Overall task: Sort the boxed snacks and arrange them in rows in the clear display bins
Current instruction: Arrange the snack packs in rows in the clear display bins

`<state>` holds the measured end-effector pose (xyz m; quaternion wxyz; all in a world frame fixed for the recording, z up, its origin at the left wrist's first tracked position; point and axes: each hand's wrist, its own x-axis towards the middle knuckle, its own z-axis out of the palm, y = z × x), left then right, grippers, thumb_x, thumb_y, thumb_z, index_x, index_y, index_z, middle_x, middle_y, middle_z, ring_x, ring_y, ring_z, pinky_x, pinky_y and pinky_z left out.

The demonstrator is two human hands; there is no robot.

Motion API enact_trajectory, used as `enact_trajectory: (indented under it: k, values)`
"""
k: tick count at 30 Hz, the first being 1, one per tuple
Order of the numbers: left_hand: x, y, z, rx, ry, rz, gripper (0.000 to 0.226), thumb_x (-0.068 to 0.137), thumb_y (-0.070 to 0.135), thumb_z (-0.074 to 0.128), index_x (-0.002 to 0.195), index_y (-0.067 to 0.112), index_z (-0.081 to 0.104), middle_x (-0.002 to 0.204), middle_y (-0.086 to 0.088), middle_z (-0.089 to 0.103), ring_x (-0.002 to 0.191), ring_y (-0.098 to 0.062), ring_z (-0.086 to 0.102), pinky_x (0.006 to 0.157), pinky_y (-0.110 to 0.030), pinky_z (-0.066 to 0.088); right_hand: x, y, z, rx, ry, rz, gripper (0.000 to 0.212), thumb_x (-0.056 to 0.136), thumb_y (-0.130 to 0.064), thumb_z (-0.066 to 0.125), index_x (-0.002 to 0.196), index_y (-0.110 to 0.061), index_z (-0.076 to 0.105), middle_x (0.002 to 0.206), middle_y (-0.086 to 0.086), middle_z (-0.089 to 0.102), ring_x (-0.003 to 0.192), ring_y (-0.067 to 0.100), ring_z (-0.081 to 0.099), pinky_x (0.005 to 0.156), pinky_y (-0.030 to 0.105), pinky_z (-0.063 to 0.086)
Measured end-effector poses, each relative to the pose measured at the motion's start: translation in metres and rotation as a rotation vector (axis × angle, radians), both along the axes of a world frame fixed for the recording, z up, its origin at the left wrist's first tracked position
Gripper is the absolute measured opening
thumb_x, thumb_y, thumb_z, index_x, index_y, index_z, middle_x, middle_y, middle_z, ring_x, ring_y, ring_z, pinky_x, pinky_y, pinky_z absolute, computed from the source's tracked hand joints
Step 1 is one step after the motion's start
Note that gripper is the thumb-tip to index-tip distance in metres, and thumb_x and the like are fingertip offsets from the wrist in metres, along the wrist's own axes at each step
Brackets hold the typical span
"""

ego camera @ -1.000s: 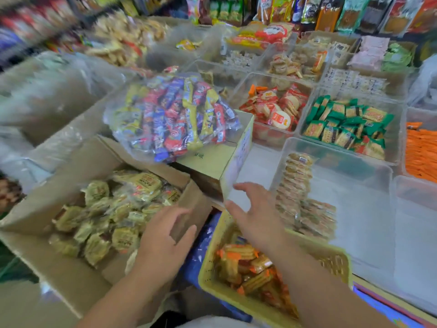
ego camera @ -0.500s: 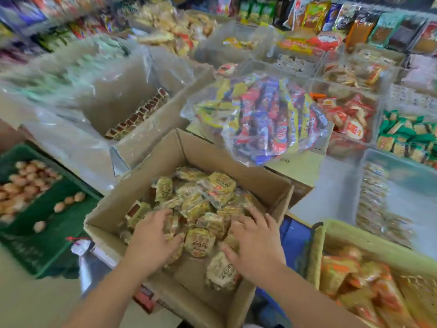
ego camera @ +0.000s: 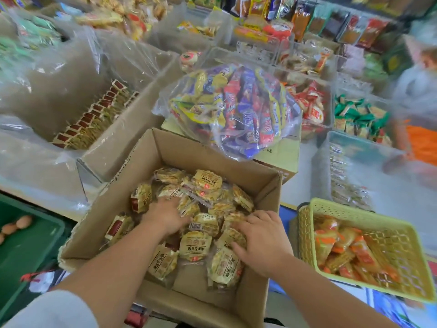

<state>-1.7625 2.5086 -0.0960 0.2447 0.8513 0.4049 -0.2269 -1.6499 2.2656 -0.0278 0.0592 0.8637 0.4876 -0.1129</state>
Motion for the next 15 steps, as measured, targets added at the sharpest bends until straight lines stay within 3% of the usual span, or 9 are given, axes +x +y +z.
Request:
enact_trajectory:
  k: [5,10,15]
  values:
    - [0.003,0.005,-0.010,-0.019,0.023,0.032,0.091,0.082,0.074,0.066,0.158,0.036,0.033,0.164,-0.010,0.030,0.145,-0.040,0.037,0.113,-0.057,0.041,0.001,-0.001,-0.003,0.011,-0.005,-0.009,0.057,0.084,-0.066,0.032,0.112,-0.034,0.070,0.098,-0.013,0.067,0.104,0.018,0.055,0.102,0.040,0.034]
    - [0.001,0.008,-0.006,-0.040,-0.025,0.017,0.090,0.081,0.055,0.080,0.156,0.023,0.041,0.160,-0.007,0.040,0.142,-0.033,0.046,0.112,-0.047,0.046,0.001,-0.001,-0.005,0.028,-0.009,-0.015,0.055,0.083,-0.066,0.035,0.109,-0.035,0.071,0.093,-0.015,0.067,0.100,0.017,0.055,0.100,0.039,0.034]
    - [-0.013,0.006,0.023,0.002,-0.171,0.019,0.080,0.080,0.049,0.083,0.147,0.017,0.051,0.142,-0.006,0.056,0.122,-0.026,0.059,0.098,-0.038,0.052,0.001,-0.001,-0.006,0.022,-0.022,-0.008,0.055,0.083,-0.067,0.036,0.107,-0.034,0.072,0.091,-0.015,0.067,0.098,0.017,0.056,0.099,0.039,0.036]
